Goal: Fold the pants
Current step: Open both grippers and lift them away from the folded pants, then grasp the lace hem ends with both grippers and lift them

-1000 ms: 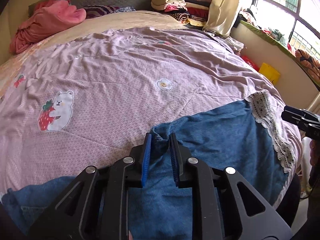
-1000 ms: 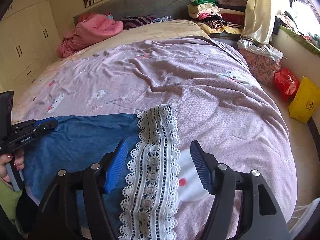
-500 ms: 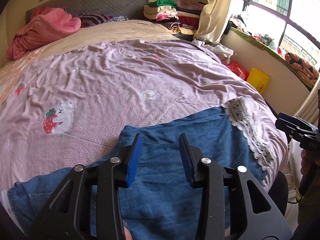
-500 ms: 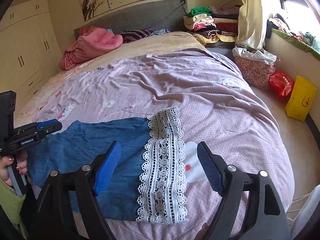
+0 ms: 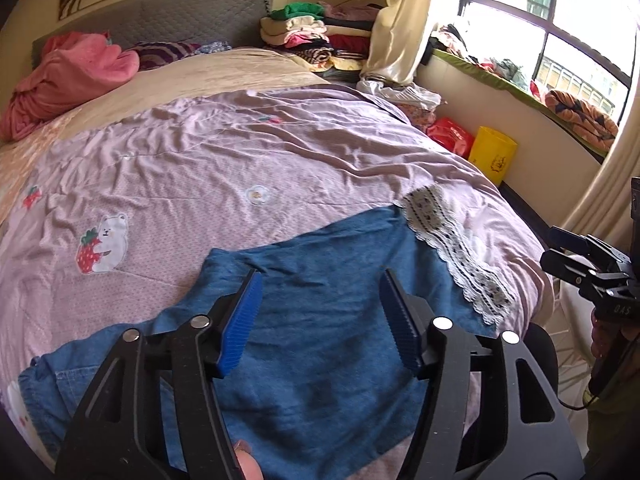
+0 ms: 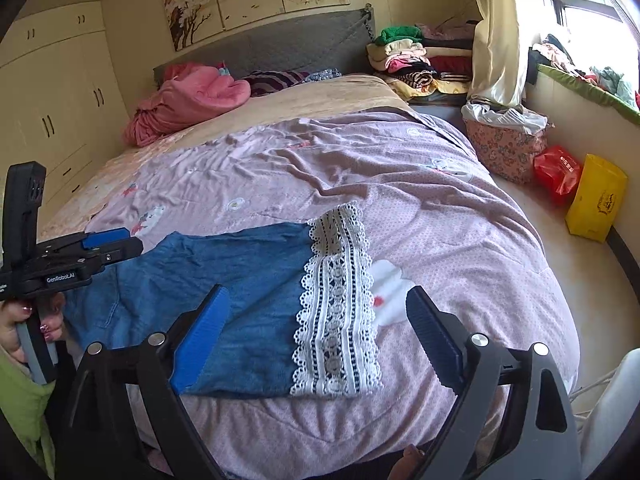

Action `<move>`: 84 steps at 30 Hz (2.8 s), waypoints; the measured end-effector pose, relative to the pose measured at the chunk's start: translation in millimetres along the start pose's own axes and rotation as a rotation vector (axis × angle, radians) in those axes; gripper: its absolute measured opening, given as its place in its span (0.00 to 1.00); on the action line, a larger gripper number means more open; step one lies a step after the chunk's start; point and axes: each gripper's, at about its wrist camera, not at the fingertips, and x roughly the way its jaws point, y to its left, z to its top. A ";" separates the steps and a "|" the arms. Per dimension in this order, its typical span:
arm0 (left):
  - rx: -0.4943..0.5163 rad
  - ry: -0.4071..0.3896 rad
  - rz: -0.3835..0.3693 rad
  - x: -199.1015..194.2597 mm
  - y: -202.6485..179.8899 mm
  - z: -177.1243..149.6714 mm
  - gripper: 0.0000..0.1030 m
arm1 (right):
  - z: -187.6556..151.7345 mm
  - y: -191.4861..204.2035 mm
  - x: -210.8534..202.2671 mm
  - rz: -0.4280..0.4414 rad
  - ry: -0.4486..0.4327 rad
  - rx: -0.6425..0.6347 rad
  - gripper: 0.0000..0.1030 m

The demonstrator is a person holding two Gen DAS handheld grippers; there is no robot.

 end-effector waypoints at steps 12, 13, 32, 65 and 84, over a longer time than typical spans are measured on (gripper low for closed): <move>0.095 0.057 -0.040 18.6 -39.0 -6.7 0.66 | -27.5 -10.2 -2.0 -0.006 0.041 0.044 0.90; 0.102 0.062 -0.041 20.6 -41.7 -7.4 0.66 | -30.2 -11.0 -0.6 -0.005 0.049 0.046 0.90; 0.267 0.209 -0.079 140.7 -82.3 47.4 0.70 | -48.6 -28.2 54.9 0.054 0.159 0.131 0.90; 0.267 0.278 -0.355 196.5 -86.5 72.2 0.18 | -41.3 -33.8 79.8 0.243 0.164 0.193 0.24; 0.047 -0.001 -0.519 71.7 45.2 71.0 0.24 | 9.5 111.4 27.9 0.297 0.016 -0.267 0.24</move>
